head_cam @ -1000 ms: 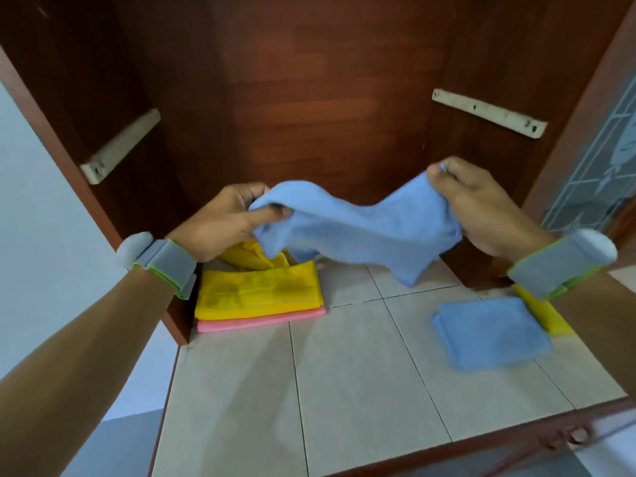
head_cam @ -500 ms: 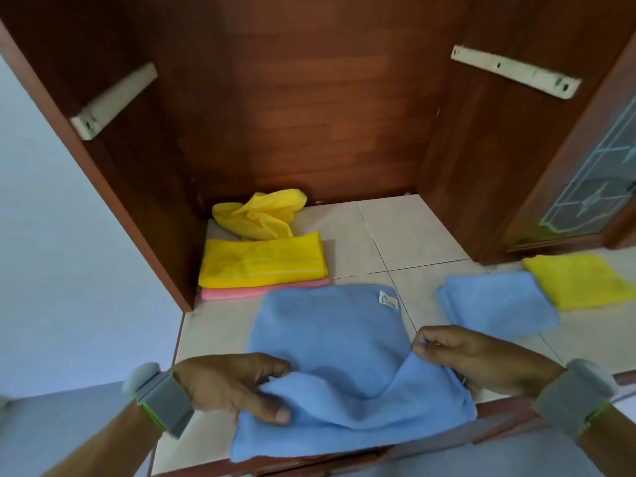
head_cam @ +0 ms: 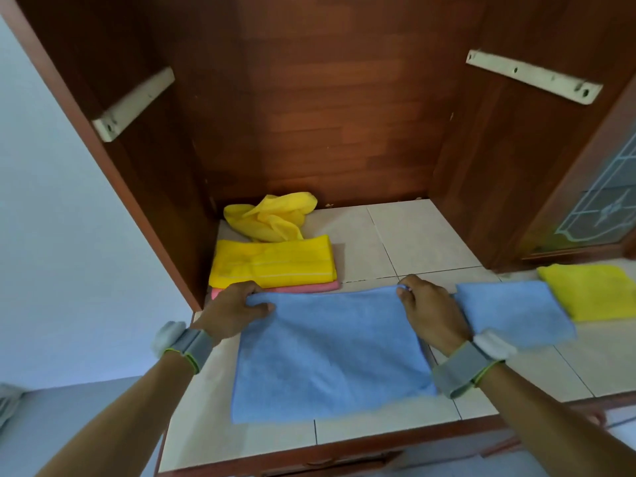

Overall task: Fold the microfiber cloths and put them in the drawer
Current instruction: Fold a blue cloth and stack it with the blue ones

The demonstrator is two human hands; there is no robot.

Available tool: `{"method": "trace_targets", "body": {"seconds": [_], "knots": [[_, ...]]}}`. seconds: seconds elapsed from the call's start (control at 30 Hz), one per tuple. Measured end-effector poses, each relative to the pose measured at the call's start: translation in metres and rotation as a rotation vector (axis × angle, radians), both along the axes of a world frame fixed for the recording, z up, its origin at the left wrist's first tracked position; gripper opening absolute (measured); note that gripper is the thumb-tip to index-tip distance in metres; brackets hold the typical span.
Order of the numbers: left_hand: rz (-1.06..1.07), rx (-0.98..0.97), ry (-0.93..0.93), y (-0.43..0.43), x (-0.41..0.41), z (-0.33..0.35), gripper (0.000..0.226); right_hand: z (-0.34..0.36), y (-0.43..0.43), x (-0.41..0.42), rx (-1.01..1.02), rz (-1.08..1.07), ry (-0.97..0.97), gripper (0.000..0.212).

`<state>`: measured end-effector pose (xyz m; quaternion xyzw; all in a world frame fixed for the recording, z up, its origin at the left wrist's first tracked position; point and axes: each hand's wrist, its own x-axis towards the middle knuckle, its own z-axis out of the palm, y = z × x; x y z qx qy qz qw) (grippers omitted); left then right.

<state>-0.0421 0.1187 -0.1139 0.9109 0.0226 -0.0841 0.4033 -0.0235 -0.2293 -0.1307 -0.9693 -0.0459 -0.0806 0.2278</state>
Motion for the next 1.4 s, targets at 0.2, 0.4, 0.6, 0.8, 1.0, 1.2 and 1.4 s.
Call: {"method": "trace_targets", "body": {"seconds": [0.2,0.4,0.6,0.8,1.0,1.2,1.4], "knots": [[0.019,0.351,-0.118,-0.008,0.007,-0.022,0.036,-0.021,0.002,0.007,-0.159,-0.028,0.028,0.024],[-0.045,0.444,-0.156,-0.014,0.005,-0.023,0.025,-0.011,0.004,0.011,-0.304,-0.016,0.113,0.025],[0.078,-0.225,-0.178,-0.002,-0.008,0.047,0.014,0.061,-0.012,0.016,0.717,0.148,0.186,0.008],[-0.197,0.072,-0.199,0.019,-0.022,0.109,0.039,0.137,-0.036,-0.002,0.743,0.323,0.253,0.023],[-0.22,-0.06,-0.214,0.018,-0.023,0.135,0.014,0.156,-0.046,-0.007,0.806,0.315,0.42,0.02],[-0.09,0.314,-0.496,0.016,-0.003,0.125,0.007,0.144,-0.032,-0.005,0.776,0.156,0.139,0.018],[-0.074,0.068,-0.648,0.008,-0.048,0.118,0.013,0.136,-0.049,-0.063,0.652,0.207,-0.087,0.018]]}}
